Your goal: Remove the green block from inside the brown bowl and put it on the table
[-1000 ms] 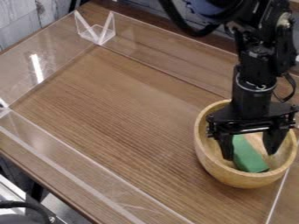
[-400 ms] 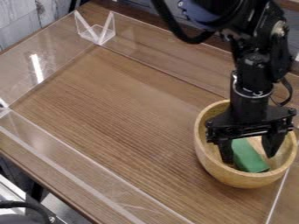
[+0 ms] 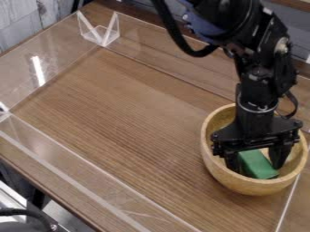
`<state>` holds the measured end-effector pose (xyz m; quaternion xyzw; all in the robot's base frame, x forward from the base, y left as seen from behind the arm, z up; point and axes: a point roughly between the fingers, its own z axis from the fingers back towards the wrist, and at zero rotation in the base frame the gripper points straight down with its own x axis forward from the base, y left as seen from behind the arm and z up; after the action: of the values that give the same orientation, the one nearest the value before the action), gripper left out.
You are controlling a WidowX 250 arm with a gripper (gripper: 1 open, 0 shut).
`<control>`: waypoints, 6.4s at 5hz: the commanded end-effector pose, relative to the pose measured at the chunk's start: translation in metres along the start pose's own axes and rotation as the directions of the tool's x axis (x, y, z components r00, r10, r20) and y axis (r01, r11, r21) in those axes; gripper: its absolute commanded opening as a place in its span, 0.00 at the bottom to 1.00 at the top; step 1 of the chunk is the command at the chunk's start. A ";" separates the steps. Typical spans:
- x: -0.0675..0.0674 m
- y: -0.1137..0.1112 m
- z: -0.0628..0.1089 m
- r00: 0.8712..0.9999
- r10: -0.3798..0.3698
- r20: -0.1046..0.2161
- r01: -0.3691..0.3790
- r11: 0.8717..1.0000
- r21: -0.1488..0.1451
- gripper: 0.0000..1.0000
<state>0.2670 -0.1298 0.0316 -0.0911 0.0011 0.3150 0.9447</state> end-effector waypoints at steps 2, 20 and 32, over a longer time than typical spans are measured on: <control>-0.001 -0.006 0.007 1.000 -0.026 0.014 0.026 0.999 -0.029 0.00; 0.061 -0.004 0.125 0.986 -0.121 0.118 0.130 0.989 -0.070 0.00; 0.111 -0.009 0.123 0.952 0.119 0.282 -0.067 0.980 -0.189 0.00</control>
<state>0.3496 -0.0462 0.1268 -0.1128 -0.1342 0.3782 0.9090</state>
